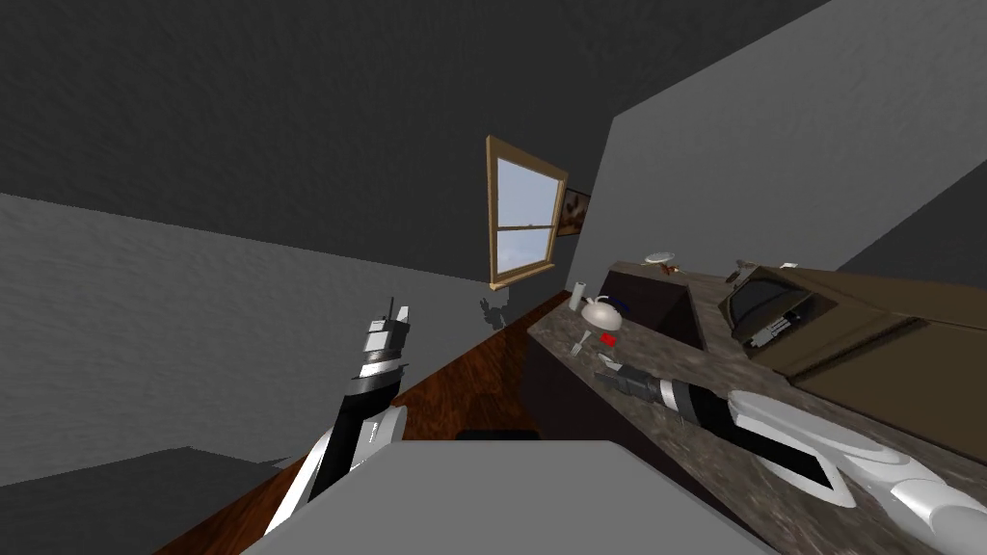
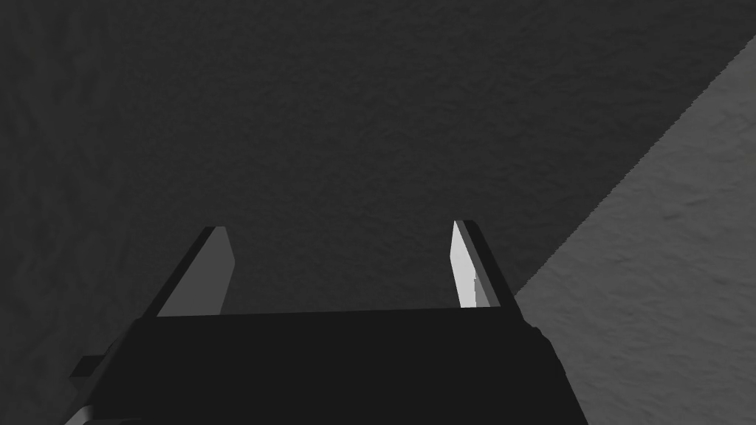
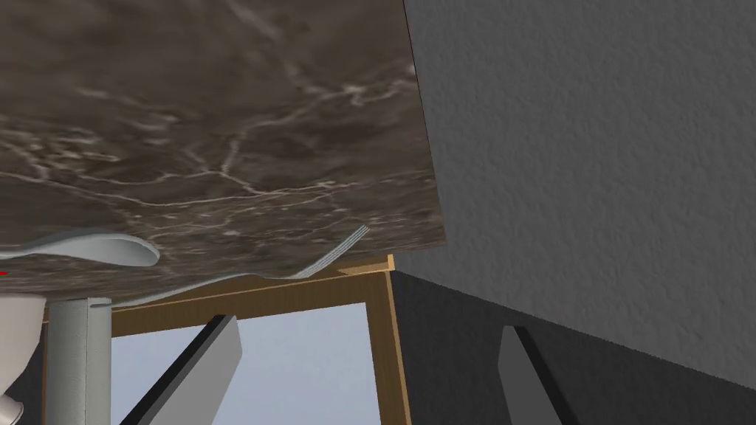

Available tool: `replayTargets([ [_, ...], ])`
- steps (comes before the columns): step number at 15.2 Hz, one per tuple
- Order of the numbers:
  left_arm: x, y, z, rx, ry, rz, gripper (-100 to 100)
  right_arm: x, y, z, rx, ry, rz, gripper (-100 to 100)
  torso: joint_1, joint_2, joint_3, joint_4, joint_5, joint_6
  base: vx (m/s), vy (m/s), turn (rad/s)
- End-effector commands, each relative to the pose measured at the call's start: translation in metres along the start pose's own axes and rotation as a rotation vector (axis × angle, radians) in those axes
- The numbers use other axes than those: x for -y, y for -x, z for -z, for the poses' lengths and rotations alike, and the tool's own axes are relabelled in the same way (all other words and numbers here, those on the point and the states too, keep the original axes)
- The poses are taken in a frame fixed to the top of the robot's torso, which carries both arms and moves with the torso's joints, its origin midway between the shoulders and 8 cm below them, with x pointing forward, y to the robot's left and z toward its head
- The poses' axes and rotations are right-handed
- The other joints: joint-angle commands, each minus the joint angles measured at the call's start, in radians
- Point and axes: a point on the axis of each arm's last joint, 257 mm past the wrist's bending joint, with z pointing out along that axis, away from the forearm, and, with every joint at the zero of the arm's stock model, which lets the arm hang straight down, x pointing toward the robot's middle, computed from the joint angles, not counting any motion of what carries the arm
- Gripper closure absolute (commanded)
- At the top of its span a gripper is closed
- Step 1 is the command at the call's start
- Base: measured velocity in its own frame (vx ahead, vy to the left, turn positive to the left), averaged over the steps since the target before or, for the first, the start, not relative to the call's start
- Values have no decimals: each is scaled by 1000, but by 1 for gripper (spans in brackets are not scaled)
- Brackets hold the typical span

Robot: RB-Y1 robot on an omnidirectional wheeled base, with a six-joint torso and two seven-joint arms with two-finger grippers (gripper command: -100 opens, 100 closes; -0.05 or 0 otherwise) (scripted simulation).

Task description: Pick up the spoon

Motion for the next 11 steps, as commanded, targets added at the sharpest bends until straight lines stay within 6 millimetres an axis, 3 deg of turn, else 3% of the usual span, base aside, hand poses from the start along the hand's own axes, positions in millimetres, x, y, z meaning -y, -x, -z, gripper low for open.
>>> replayTargets([
  [1, 0, 0, 0, 0, 0, 0, 0, 14, -9, 11, -52, -23, 29, -100, 0, 0, 0, 0, 0, 0, 59, 50, 49],
  [2, 0, 0, 0, 0, 0, 0, 0, 30, -24, 23, -113, -52, 58, -100, 0, 0, 0, 0, 0, 0, 79, 56, 78],
  [3, 0, 0, 0, 0, 0, 0, 0, 32, -23, 25, -119, -54, 64, -100, 1, -1, 0, 0, 0, 0, 92, 70, 55],
  [6, 0, 0, 0, 0, 0, 0, 0, 63, -47, 55, -247, -105, 127, -100, 2, -2, -1, 0, 1, 0, 89, 79, 61],
  [7, 0, 0, 0, 0, 0, 0, 0, 65, -48, 56, -249, -109, 126, -100, 3, -2, -1, 0, 1, 0, 91, 69, 41],
  [8, 0, 0, 0, 0, 0, 0, 0, 79, -61, 73, -311, -133, 149, -100, 2, -2, -1, 0, 0, 0, 101, 60, 52],
  [9, 0, 0, 0, 0, 0, 0, 0, 80, -60, 73, -312, -134, 151, -100, 2, -2, -1, 0, 1, 0, 87, 56, 44],
  [10, 0, 0, 0, 0, 0, 0, 0, 93, -72, 91, -374, -156, 173, -100, 2, -2, -1, 0, 0, 0, 85, 62, 62],
  [11, 0, 0, 0, 0, 0, 0, 0, 93, -72, 91, -374, -156, 173, -100, 2, -2, -1, 0, 0, 0, 90, 54, 46],
])
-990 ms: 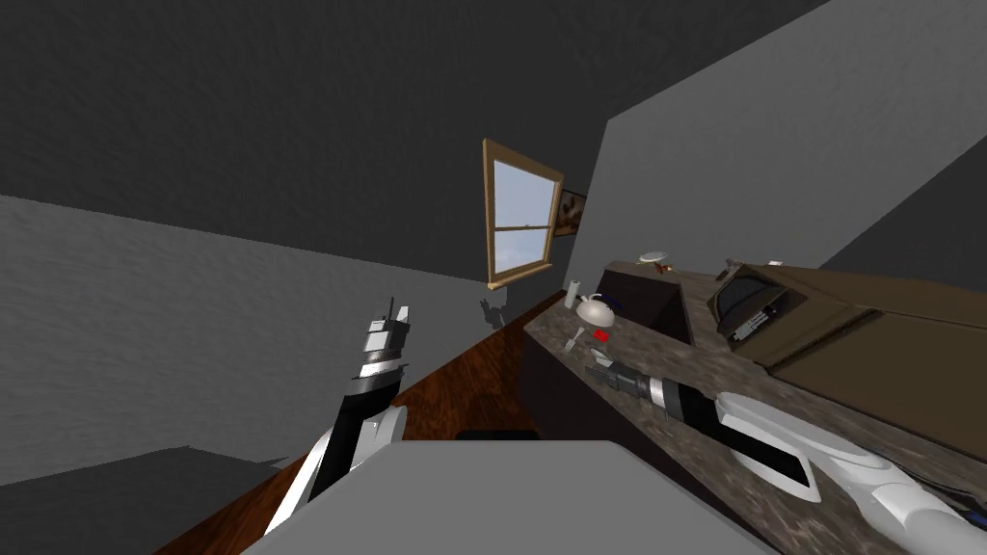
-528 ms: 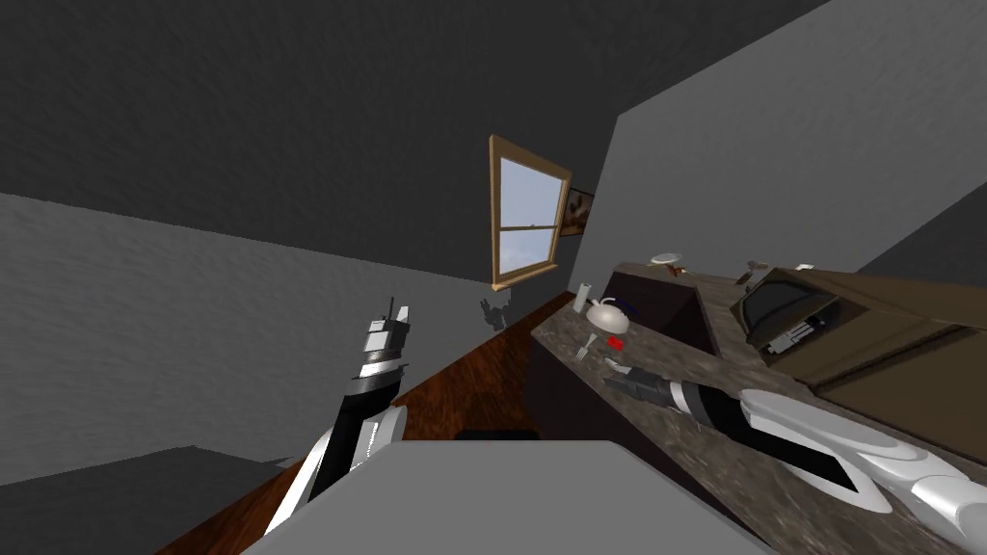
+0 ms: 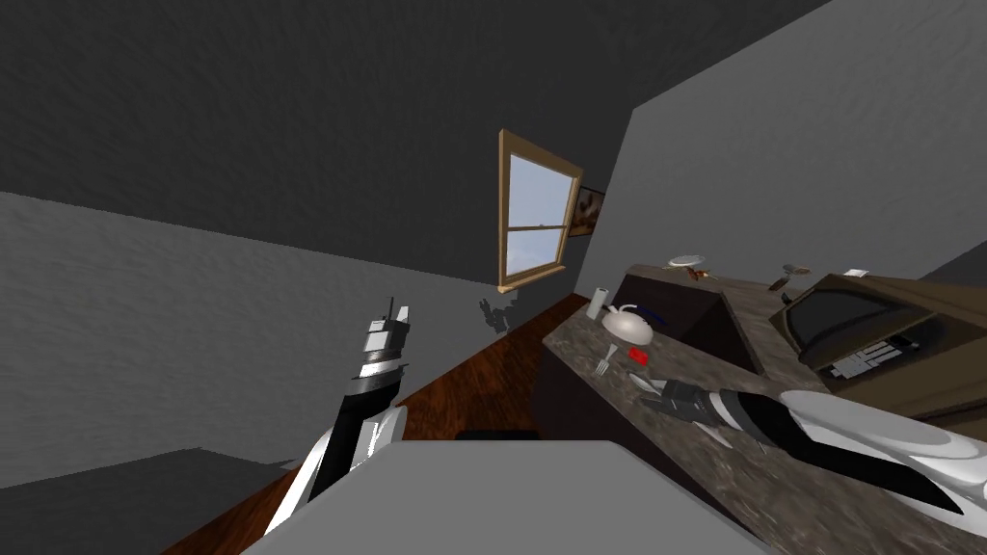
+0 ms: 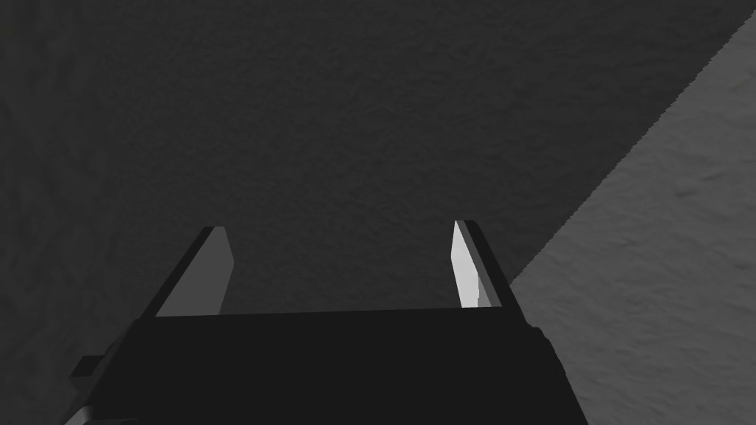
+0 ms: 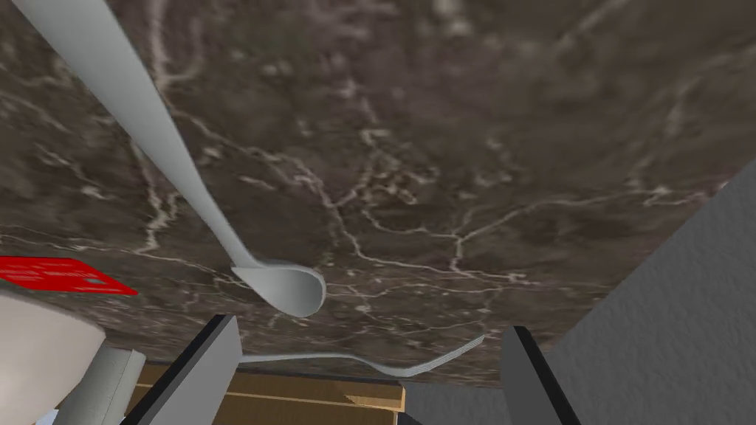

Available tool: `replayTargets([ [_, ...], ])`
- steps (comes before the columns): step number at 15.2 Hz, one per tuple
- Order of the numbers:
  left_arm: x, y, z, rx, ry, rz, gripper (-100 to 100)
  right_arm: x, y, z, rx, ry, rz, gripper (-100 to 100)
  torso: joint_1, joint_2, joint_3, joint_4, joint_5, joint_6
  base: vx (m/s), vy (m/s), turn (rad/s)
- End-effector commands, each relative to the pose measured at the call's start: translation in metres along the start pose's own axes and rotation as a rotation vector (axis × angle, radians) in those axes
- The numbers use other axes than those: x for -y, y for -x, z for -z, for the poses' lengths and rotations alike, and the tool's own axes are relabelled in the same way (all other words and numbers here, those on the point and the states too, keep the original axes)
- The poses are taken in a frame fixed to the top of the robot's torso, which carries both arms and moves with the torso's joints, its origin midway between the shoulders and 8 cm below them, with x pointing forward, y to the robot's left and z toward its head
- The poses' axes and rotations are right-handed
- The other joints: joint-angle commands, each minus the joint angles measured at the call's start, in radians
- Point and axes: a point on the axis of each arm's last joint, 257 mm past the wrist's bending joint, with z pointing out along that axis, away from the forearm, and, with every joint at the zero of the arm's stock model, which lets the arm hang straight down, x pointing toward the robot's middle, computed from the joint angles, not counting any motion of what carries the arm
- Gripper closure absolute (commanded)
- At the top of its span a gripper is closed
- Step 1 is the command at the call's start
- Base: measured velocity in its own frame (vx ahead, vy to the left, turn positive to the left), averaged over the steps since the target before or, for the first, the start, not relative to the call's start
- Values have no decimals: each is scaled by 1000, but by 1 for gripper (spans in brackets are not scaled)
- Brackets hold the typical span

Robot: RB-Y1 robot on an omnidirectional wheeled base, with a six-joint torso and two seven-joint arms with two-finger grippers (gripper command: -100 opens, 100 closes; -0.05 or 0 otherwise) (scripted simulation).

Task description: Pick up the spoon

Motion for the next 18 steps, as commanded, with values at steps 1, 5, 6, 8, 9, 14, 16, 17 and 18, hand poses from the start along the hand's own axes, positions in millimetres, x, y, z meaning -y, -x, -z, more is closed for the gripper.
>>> replayTargets([
  [1, 0, 0, 0, 0, 0, 0, 0, 16, -25, 15, -84, -27, 29, -100, 0, 0, 0, 0, 0, 0, 82, 58, 44],
  [5, 0, 0, 0, 0, 0, 0, 0, 33, -61, 37, -197, -53, 58, -100, 0, 2, 1, 0, 0, 0, 66, 54, 42],
  [6, 0, 0, 0, 0, 0, 0, 0, 39, -77, 48, -248, -62, 68, -100, 0, 2, 1, 0, 0, 0, 92, 56, 62],
  [8, 0, 0, 0, 0, 0, 0, 0, 44, -93, 58, -296, -68, 76, -100, 0, 1, 1, 0, 0, 0, 82, 50, 36],
  [9, 0, 0, 0, 0, 0, 0, 0, 48, -107, 68, -339, -73, 82, -100, 0, 1, 1, 0, 0, 0, 77, 49, 52],
  [14, 0, 0, 0, 0, 0, 0, 0, 54, -147, 95, -454, -76, 92, -100, -2, 4, 2, 1, -1, 0, 54, 36, 33],
  [16, 0, 0, 0, 0, 0, 0, 0, 46, -150, 82, -425, -79, 80, -100, -2, 4, 2, 1, -1, 0, 25, 9, 32],
  [17, 0, 0, 0, 0, 0, 0, 0, 43, -155, 79, -425, -80, 75, -100, -3, 5, 3, 1, -1, 0, 20, -21, 117],
  [18, 0, 0, 0, 0, 0, 0, 0, 40, -161, 77, -424, -82, 70, -100, -5, 5, 3, 1, -2, 0, 18, -31, 119],
])
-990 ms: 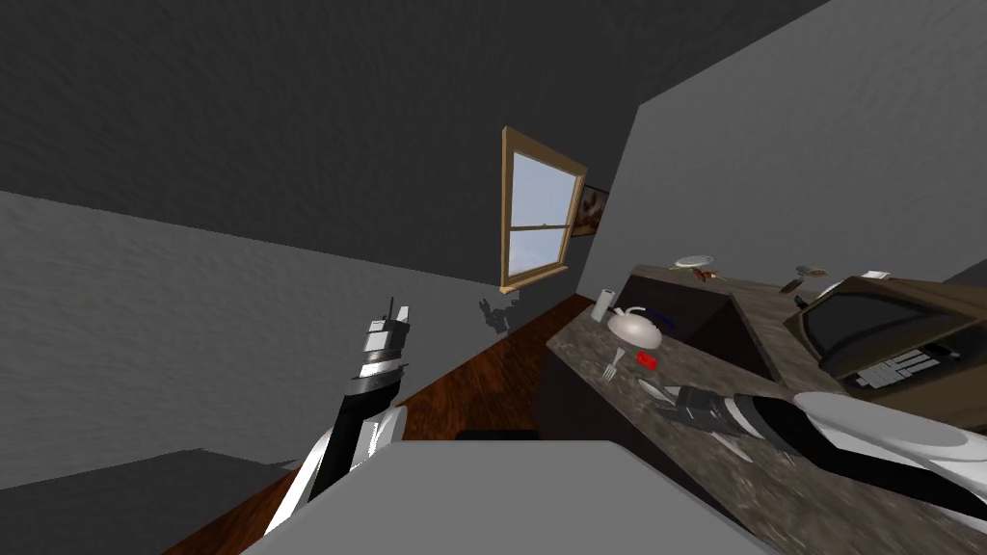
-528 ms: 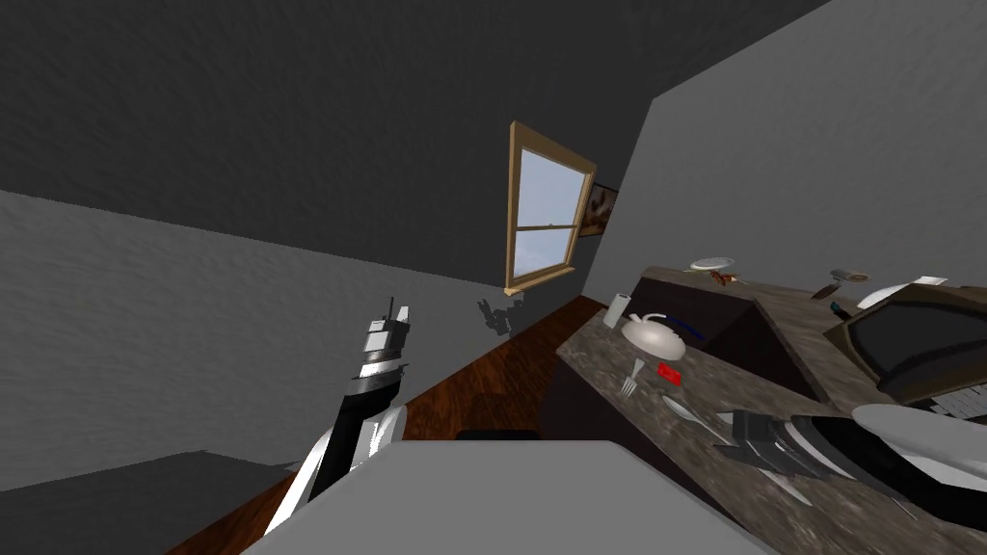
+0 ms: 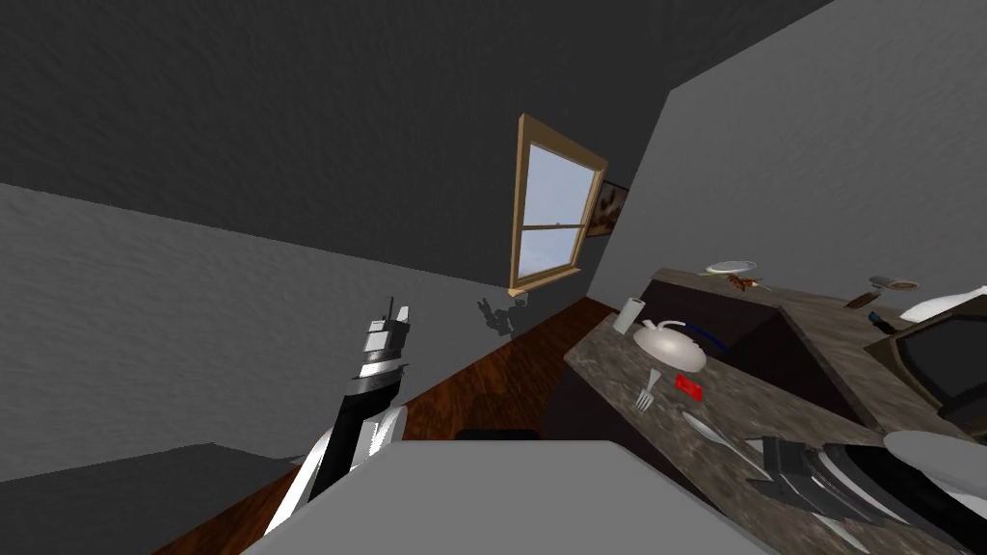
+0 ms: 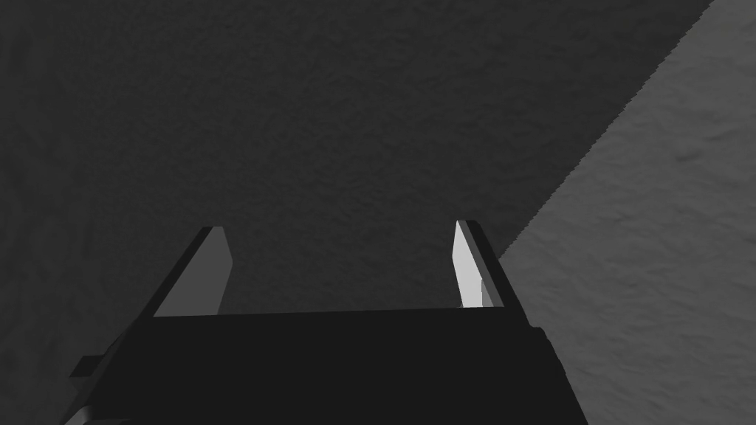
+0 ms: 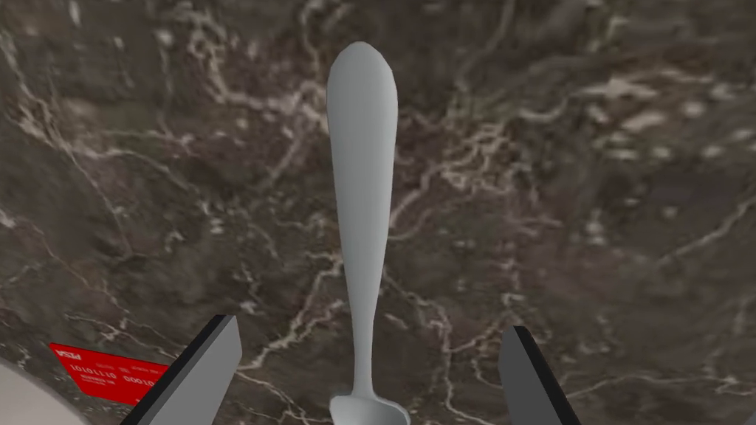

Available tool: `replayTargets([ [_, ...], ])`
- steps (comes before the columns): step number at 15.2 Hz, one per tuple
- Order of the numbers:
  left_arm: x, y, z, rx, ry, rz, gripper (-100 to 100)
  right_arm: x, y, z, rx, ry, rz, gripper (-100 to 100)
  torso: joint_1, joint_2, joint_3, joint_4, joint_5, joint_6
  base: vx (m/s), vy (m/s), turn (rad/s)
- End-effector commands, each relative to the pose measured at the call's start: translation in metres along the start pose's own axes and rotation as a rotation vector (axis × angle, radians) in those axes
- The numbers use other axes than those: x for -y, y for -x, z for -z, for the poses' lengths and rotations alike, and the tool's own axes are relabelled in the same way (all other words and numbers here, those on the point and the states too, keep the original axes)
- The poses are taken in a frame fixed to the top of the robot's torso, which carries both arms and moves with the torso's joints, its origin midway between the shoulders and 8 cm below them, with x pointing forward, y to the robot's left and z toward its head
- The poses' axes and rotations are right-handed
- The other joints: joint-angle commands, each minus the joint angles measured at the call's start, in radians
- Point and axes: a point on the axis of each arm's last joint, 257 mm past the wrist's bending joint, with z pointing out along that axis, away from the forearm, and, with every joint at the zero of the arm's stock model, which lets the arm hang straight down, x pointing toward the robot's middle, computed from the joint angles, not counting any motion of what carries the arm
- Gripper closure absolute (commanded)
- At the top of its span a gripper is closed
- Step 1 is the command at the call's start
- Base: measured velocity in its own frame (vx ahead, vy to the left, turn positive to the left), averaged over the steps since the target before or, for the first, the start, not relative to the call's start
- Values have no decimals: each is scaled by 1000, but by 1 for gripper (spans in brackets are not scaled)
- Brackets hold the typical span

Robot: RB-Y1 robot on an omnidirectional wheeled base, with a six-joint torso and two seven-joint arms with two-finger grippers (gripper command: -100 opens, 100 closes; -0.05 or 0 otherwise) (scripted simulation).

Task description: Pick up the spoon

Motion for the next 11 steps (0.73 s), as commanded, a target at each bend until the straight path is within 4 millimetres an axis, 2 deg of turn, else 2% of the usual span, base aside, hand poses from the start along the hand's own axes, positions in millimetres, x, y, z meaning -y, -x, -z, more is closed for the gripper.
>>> replayTargets([
  [1, 0, 0, 0, 0, 0, 0, 0, -7, -10, -8, 0, -4, -9, -100, 0, 0, 0, 0, 0, 0, 18, -36, 85],
  [2, 0, 0, 0, 0, 0, 0, 0, -4, -5, -4, 0, -1, -5, -100, -1, 0, 0, 0, 0, 0, 10, -23, 21],
  [3, 0, 0, 0, 0, 0, 0, 0, -5, -6, -5, 0, -1, -5, 100, -2, 0, 0, 0, -1, 0, 3, -6, -1],
  [7, 0, 0, 0, 0, 0, 0, 0, -4, -6, -4, 0, -1, -5, 100, -2, 1, 0, 0, -2, 0, 0, 0, 0],
  [10, 0, 0, 0, 0, 0, 0, 0, 9, 10, 13, -1, -1, 17, 100, -1, 2, 1, 0, -1, 1, -16, 23, -113],
  [11, 0, 0, 0, 0, 0, 0, 0, 6, 5, 8, 0, -4, 11, 100, 0, 2, 1, 1, -1, 0, -15, 21, -42],
])
